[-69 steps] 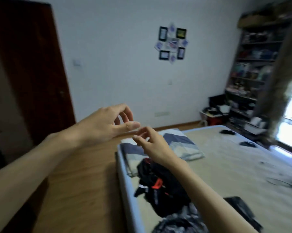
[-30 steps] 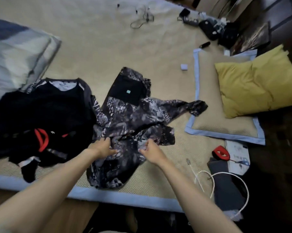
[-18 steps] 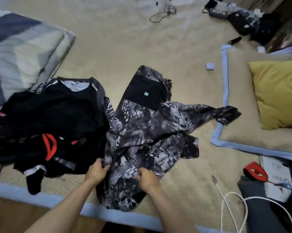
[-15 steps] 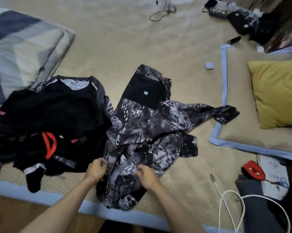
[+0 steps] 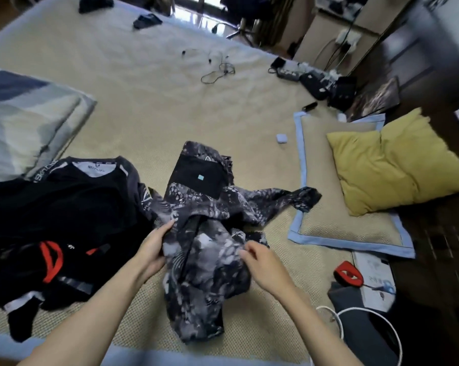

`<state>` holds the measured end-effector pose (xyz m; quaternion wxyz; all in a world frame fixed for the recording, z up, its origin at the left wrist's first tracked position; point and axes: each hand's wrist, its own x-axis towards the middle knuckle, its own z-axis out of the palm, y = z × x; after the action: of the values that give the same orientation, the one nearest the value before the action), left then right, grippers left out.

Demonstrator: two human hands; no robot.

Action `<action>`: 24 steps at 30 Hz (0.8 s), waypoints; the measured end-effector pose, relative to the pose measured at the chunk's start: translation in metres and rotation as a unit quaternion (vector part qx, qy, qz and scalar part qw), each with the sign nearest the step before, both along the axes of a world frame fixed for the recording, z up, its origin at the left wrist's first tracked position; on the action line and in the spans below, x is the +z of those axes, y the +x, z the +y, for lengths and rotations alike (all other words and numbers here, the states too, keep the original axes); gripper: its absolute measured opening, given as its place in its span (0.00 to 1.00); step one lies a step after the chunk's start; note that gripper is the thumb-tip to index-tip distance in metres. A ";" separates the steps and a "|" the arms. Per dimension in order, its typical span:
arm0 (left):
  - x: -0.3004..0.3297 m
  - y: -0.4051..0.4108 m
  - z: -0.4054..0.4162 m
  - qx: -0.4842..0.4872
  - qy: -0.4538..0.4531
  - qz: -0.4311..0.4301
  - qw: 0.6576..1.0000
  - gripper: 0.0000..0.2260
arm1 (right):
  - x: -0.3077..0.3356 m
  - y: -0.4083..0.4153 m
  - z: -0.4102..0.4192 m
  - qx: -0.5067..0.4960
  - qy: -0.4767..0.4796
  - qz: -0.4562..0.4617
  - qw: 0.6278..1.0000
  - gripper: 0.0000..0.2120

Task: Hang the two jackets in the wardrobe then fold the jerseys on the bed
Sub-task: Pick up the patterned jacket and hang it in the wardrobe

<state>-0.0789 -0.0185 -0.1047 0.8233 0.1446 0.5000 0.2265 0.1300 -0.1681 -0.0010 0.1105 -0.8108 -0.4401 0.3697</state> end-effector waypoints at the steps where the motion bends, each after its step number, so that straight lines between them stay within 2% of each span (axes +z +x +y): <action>1: 0.021 0.007 0.003 -0.003 0.026 -0.014 1.000 0.16 | 0.006 0.005 -0.003 -0.015 -0.009 -0.063 0.998 0.12; 2: 0.046 0.015 0.004 -0.009 0.048 -0.032 0.998 0.15 | 0.016 0.005 -0.006 -0.036 0.006 -0.089 0.995 0.11; 3: 0.069 0.023 0.005 -0.020 0.069 -0.050 0.996 0.15 | 0.029 0.000 -0.007 -0.053 0.040 -0.078 0.995 0.12; 4: 0.092 0.033 0.003 -0.031 0.088 -0.073 0.993 0.16 | 0.042 -0.009 -0.008 -0.075 0.079 -0.028 0.994 0.17; 6: 0.144 0.056 -0.006 -0.053 0.124 -0.132 0.982 0.18 | 0.070 -0.032 -0.003 -0.103 0.106 0.105 0.983 0.34; 8: 0.190 0.076 -0.018 -0.066 0.140 -0.184 0.971 0.16 | 0.090 -0.049 0.004 -0.111 0.114 0.168 0.973 0.58; 9: 0.212 0.083 -0.022 -0.074 0.147 -0.215 0.963 0.17 | 0.101 -0.052 0.006 -0.121 0.148 0.190 0.963 0.61; 10: 0.230 0.086 -0.023 -0.086 0.162 -0.246 0.952 0.18 | 0.110 -0.052 0.009 -0.140 0.189 0.210 0.949 0.57; 12: 0.258 0.089 -0.019 -0.137 0.201 -0.263 0.934 0.19 | 0.138 -0.038 0.007 -0.168 0.265 0.244 0.918 0.33; 13: 0.267 0.089 -0.017 -0.157 0.229 -0.233 0.932 0.20 | 0.153 -0.029 0.002 -0.174 0.287 0.270 0.903 0.20; 14: 0.273 0.090 -0.015 -0.178 0.264 -0.194 0.928 0.22 | 0.168 -0.018 -0.002 -0.164 0.308 0.288 0.892 0.13; 15: 0.277 0.092 -0.014 -0.186 0.296 -0.147 0.925 0.25 | 0.187 -0.007 -0.006 -0.155 0.324 0.301 0.883 0.11; 17: 0.279 0.096 -0.009 -0.145 0.340 -0.069 0.927 0.23 | 0.221 0.018 -0.016 -0.130 0.349 0.323 0.870 0.15; 20: 0.276 0.099 0.004 -0.053 0.291 -0.031 0.955 0.19 | 0.254 0.045 -0.027 -0.112 0.369 0.277 0.880 0.14; 22: 0.274 0.102 0.010 -0.090 0.300 0.022 0.949 0.26 | 0.270 0.055 -0.035 -0.102 0.370 0.243 0.891 0.14; 24: 0.270 0.108 0.005 -0.189 0.373 0.075 0.905 0.36 | 0.286 0.059 -0.043 -0.069 0.355 0.217 0.907 0.13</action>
<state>0.0287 -0.0136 0.1651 0.6965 0.5497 0.4026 0.2250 0.1890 -0.2114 0.2855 0.5088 -0.6463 -0.4502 0.3475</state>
